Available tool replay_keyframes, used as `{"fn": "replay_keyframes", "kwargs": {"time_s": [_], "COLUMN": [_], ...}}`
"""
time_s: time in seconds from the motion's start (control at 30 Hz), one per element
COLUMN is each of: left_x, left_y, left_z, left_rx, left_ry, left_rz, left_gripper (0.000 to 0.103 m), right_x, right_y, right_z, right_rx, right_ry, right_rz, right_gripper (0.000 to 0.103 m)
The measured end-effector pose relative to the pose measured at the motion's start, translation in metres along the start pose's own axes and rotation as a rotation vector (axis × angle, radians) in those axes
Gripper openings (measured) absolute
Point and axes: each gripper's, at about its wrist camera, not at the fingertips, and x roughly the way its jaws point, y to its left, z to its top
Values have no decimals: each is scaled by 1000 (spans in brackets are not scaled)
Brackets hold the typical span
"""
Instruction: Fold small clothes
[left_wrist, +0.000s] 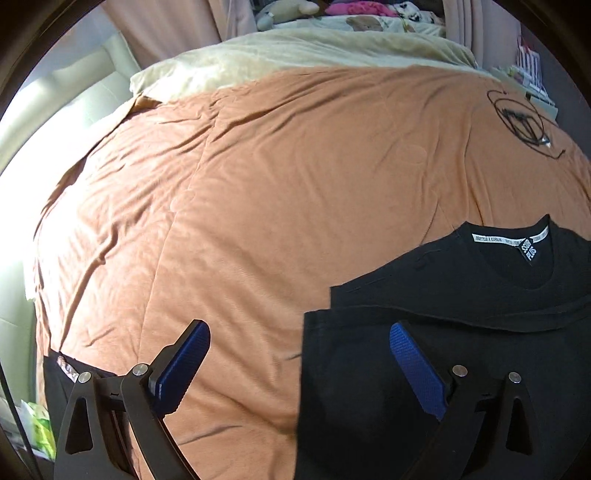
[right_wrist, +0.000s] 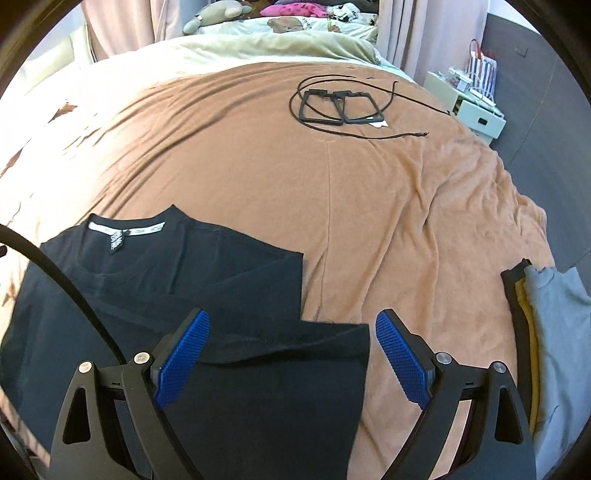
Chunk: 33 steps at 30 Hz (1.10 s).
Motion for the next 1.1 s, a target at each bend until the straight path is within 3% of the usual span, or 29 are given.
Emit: {"fn": "replay_keyframes", "kwargs": {"time_s": [0.3, 0.37, 0.6, 0.93, 1.1], "left_x": [14, 22, 43, 70, 75], "left_y": [17, 20, 11, 11, 14], "left_z": [-22, -25, -31, -26, -27], "left_rx": [-46, -66, -64, -112, -141], "left_ry": [77, 104, 142, 179, 178], "left_rz": [-103, -125, -145, -154, -159], "left_gripper": [84, 78, 75, 63, 56], "right_x": [2, 13, 61, 107, 113], "right_y": [-27, -30, -23, -41, -51], "right_z": [-15, -17, -12, 19, 13], "right_rx": [-51, -47, -53, 97, 121], "right_ry": [94, 124, 210, 202, 185], "right_rz": [21, 31, 27, 29, 31], "right_gripper": [91, 91, 91, 91, 91]}}
